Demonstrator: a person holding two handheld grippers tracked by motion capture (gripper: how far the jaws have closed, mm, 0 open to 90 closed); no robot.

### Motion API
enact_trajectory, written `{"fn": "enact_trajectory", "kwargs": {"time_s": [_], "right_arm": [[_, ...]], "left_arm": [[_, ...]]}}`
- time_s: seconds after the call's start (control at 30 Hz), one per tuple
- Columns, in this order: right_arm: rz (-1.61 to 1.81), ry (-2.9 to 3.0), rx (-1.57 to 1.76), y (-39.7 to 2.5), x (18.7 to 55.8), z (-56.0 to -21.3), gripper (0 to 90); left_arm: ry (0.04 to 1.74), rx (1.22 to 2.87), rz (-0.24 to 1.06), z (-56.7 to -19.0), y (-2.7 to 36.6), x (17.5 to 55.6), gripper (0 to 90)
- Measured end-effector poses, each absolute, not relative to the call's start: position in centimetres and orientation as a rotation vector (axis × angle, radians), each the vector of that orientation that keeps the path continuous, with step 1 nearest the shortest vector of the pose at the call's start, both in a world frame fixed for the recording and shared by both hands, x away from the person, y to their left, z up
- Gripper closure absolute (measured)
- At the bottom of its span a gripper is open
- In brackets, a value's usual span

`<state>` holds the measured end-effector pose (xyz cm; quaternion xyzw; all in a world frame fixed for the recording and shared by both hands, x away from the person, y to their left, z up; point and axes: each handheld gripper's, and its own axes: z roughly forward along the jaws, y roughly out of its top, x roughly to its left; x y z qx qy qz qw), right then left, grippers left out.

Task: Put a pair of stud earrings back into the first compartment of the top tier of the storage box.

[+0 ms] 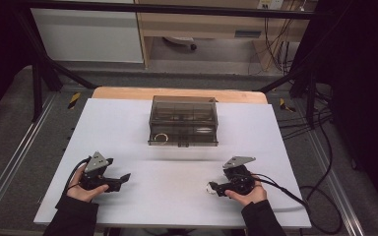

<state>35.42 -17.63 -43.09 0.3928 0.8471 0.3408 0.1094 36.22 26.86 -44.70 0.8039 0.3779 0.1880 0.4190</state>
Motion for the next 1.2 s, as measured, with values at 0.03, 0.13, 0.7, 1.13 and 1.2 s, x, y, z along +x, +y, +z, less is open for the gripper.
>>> {"fn": "enact_trajectory", "kwargs": {"time_s": [0.03,0.13,0.7,1.13,1.2], "right_arm": [[0.999,2.489,1.148,-17.6,35.4,-43.2,28.9],[0.991,2.494,1.147,-17.5,35.3,-43.3,34.1],[0.948,2.521,1.191,-17.4,35.4,-43.9,62.8],[0.997,2.519,1.248,-17.8,35.4,-44.2,73.7],[0.990,2.523,1.252,-17.8,35.3,-44.3,75.0]], "left_arm": [[0.947,2.016,0.471,-44.7,26.9,36.2,9.8],[0.946,2.016,0.471,-44.7,26.8,36.2,9.8],[0.946,2.015,0.471,-44.7,26.8,36.2,9.8],[0.945,2.017,0.470,-44.7,26.8,36.2,9.8],[0.945,2.016,0.471,-44.7,26.8,36.2,9.8]]}}
